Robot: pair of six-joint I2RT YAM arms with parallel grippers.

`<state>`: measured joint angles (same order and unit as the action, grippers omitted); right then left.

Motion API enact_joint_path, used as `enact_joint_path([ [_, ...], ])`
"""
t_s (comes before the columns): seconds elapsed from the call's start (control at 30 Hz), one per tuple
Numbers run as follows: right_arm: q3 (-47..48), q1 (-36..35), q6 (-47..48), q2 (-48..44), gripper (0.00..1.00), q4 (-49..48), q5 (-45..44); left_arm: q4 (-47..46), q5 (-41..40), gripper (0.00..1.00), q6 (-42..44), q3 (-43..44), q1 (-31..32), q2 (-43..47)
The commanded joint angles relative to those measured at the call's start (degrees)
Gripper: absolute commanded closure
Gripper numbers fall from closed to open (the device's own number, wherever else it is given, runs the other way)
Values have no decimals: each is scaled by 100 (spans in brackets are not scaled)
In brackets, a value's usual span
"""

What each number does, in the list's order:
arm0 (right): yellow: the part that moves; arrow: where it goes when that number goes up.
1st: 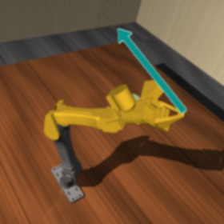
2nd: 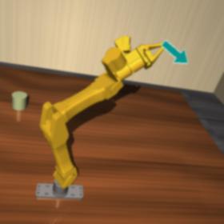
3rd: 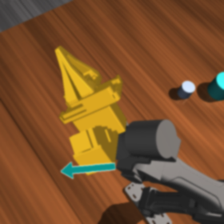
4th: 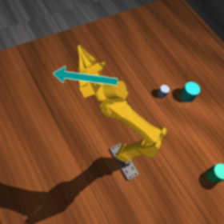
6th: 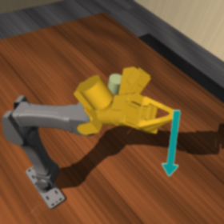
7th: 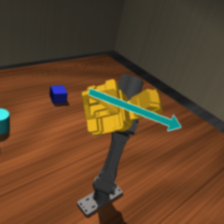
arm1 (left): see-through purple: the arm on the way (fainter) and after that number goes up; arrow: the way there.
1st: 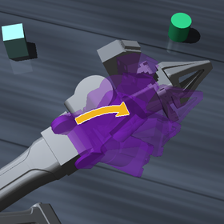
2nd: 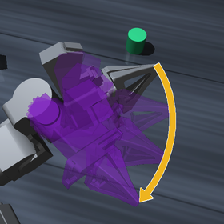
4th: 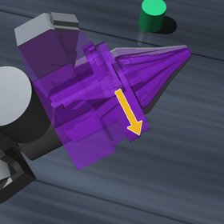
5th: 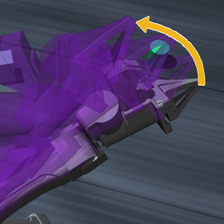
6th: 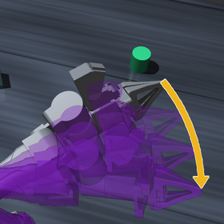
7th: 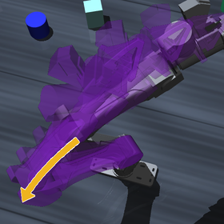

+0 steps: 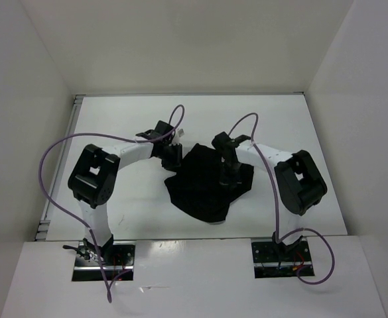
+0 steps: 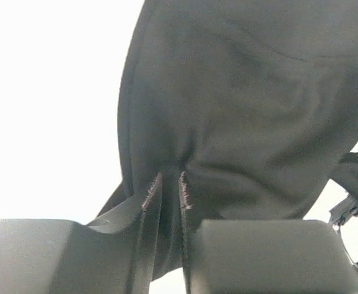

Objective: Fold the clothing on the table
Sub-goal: Flatten the skirt out

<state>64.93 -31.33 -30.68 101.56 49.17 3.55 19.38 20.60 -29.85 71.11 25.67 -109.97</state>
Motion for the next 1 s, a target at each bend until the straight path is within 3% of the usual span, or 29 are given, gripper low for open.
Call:
enact_joint_path([
  [0.0,1167,48,-35,-637,83,655,-661,435,-355,71,181,323,-53,766],
  [0.03,1398,127,26,-637,78,656,-863,488,-355,59,250,681,-114,906],
  [0.07,1748,180,27,-637,68,656,-961,488,-355,57,338,867,-115,907],
  [0.13,1988,311,167,-637,65,586,-1145,384,-302,49,470,1132,-272,960],
  [0.17,2163,460,167,-576,61,533,-1146,296,-354,39,549,1298,-273,960],
  [0.27,2296,715,167,-471,60,472,-1208,-108,-303,29,1066,1545,-326,750],
  [0.43,2296,795,106,-461,59,471,-1208,-39,49,28,2016,2336,-379,-260],
  [0.57,2104,848,53,-724,59,471,-1260,-267,418,32,2746,2416,-510,-629],
  [0.97,1672,1243,-105,-1138,59,699,-1313,-768,1938,36,2642,2399,-853,-1465],
])
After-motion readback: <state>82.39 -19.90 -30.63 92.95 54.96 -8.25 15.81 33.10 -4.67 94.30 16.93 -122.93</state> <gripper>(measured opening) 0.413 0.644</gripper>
